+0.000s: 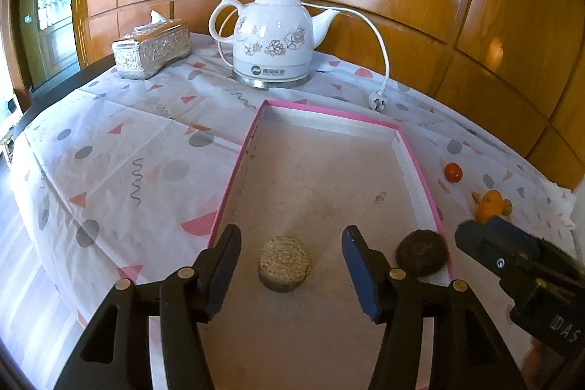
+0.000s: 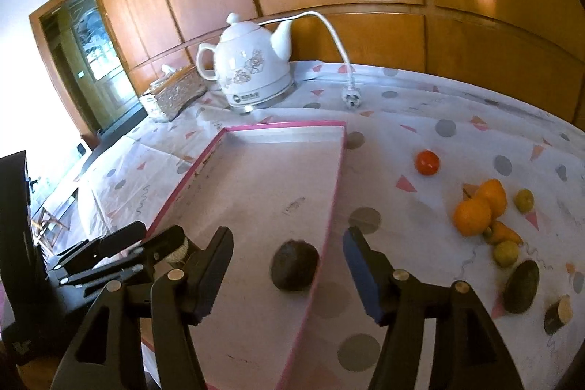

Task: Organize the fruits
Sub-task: 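Lower the log slice into the tray with the left tool while the right tool drops the beet in, then grasp another wooden log slice with the right tool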

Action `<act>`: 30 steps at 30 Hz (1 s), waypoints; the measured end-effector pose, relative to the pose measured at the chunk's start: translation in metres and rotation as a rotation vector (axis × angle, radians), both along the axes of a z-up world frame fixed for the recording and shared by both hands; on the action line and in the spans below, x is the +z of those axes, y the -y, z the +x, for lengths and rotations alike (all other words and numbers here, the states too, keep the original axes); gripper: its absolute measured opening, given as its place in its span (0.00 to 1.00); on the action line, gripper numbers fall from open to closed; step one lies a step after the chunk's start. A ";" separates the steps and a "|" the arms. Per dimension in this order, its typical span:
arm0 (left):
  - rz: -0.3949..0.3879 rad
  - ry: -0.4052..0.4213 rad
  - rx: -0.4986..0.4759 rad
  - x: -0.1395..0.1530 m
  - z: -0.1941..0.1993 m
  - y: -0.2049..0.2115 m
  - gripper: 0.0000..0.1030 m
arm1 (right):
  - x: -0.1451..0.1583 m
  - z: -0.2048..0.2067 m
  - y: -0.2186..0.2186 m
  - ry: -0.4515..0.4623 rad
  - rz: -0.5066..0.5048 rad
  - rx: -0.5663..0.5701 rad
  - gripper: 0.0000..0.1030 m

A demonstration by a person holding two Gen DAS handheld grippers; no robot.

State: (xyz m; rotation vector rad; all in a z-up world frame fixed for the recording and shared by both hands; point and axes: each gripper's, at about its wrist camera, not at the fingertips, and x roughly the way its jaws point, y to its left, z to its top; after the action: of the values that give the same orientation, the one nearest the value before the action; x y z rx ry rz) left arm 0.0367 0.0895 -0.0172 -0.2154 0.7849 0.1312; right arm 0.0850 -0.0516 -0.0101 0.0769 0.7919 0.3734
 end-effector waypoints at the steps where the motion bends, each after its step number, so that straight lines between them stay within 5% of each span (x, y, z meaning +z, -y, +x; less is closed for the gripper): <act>1: 0.001 -0.001 -0.004 0.000 0.000 0.002 0.57 | -0.001 -0.003 0.005 0.002 -0.002 -0.019 0.62; 30: 0.039 0.005 -0.323 0.010 0.006 0.108 0.59 | -0.029 -0.055 0.192 -0.041 -0.025 -0.484 0.62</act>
State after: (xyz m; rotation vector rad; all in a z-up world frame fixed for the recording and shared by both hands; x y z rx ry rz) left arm 0.0422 -0.0188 -0.0071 -0.0499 0.8016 -0.1591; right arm 0.0303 -0.2431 -0.0389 0.2475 0.7898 -0.0963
